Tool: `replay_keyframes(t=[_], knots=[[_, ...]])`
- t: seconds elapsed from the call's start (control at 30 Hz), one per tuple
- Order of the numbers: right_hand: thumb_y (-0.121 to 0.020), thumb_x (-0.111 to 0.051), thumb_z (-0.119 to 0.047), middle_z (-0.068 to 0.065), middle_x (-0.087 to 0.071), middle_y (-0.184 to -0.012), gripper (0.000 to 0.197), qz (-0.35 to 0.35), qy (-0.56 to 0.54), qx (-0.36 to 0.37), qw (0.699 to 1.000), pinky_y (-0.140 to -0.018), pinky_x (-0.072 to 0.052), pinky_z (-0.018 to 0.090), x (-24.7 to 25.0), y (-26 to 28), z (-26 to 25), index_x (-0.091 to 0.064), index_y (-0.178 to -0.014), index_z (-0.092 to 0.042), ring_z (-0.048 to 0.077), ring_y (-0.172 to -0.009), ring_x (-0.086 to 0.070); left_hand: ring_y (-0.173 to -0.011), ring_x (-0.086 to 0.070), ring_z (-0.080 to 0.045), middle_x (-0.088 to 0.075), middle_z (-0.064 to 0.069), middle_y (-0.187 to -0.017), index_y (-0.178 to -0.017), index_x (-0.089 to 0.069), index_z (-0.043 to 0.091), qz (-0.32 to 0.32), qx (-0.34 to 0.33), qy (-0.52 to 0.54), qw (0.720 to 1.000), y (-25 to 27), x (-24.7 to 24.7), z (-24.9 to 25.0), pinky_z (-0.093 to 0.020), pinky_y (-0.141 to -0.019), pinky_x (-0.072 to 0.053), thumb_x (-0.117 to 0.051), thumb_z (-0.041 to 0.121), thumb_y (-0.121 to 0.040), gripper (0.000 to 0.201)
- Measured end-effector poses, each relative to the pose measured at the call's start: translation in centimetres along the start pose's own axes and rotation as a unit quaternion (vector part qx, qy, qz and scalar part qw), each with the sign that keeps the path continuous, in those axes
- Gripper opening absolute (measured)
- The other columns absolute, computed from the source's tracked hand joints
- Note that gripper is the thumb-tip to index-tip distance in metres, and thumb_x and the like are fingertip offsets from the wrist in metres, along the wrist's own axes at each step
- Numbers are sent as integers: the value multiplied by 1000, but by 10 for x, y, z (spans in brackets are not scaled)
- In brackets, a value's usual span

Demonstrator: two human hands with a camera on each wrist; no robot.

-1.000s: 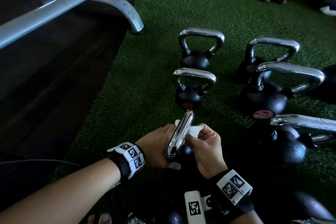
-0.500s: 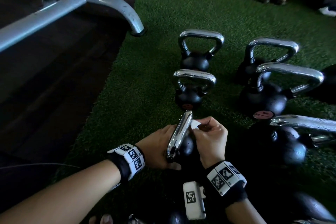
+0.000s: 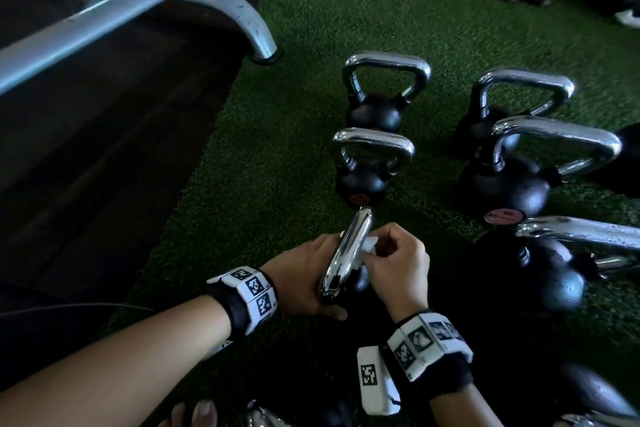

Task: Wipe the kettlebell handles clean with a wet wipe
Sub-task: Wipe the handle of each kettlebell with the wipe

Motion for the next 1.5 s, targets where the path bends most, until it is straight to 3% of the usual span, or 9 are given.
replay_keyframes(t=[0.1, 0.3, 0.43, 0.6, 0.77, 0.9, 1.03, 1.23, 1.5], knots=[[-74, -80, -2, -4, -77, -81, 29, -11, -58, -42, 997, -79, -63, 42, 10, -4, 10, -75, -87, -28, 12, -77, -74, -143, -40, -22, -31, 2, -158, -161, -20, 22, -19, 3, -25, 999, 2, -1, 2, -45, -116, -42, -87, 65, -66, 123], [-85, -72, -11, -10, -74, -97, 26, 60, -55, 42, 996, -87, -60, 44, 28, -19, -18, -79, -94, -35, 9, -91, -72, -160, 1, -16, 8, 3, -173, -164, 4, 25, -16, -4, -48, 999, 7, -3, -2, -49, -126, -27, -69, 91, -58, 145], [-82, -67, 6, -12, -73, -107, 37, -2, -20, 158, 987, -95, -56, 27, 20, -19, -48, -80, -99, -24, -1, -102, -68, -152, -28, -14, -22, 5, -163, -162, -19, 25, 73, 7, -26, 997, 18, 4, 8, -39, -121, -37, -55, 96, -70, 121], [-71, -72, 10, -7, -65, -107, 56, -95, 84, 258, 958, -86, -43, 2, 7, -16, -55, -76, -117, -22, -8, -99, -62, -121, -50, -8, -47, 5, -136, -143, -47, 27, 127, -44, -35, 990, 25, 25, 33, -24, -111, -43, -73, 69, -78, 82], [-76, -76, 4, -4, -62, -98, 48, -68, 117, 287, 948, -78, -41, 0, 14, -17, -56, -76, -116, -22, 2, -83, -62, -119, -58, -5, -50, 18, -144, -145, -43, 41, 64, -56, -75, 994, 23, 33, 30, -23, -101, -51, -68, 73, -81, 76], [-76, -82, -1, -6, -59, -93, 40, -51, 148, 275, 949, -71, -39, -2, 28, -6, -53, -76, -110, -21, -1, -74, -59, -90, -68, -1, -68, 18, -111, -119, -64, 34, 79, -97, -50, 991, 26, 55, 32, -26, -77, -57, -78, 65, -79, 52], [-76, -84, -5, -9, -60, -92, 30, -41, 165, 278, 945, -74, -35, -4, 40, 13, -50, -72, -97, -21, -7, -76, -53, -78, -66, 7, -71, 17, -85, -93, -75, 27, 116, -73, 40, 990, 33, 65, 9, -26, -71, -56, -89, 52, -74, 34], [-71, -87, -5, -14, -55, -88, 34, -41, 170, 251, 952, -71, -40, 1, 42, 36, -44, -70, -94, -22, -1, -74, -56, -84, -75, -6, -79, 12, -91, -102, -79, 22, 156, -30, 146, 976, 33, 76, -13, -39, -77, -61, -94, 34, -73, 35], [-71, -89, -6, -16, -66, -96, 46, -67, 169, 216, 959, -76, -42, 0, 53, 40, -44, -74, -108, -28, -2, -82, -63, -86, -73, 1, -78, 17, -91, -98, -78, 31, 55, 39, 113, 991, 21, 69, -23, -34, -83, -58, -93, 42, -71, 33]])
Point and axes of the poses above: each hand's wrist, its own y-axis away from the middle knuckle, its own x-axis out of the back of the hand, z = x × y, the point moved 9 cm from there along -y, towards the middle knuckle
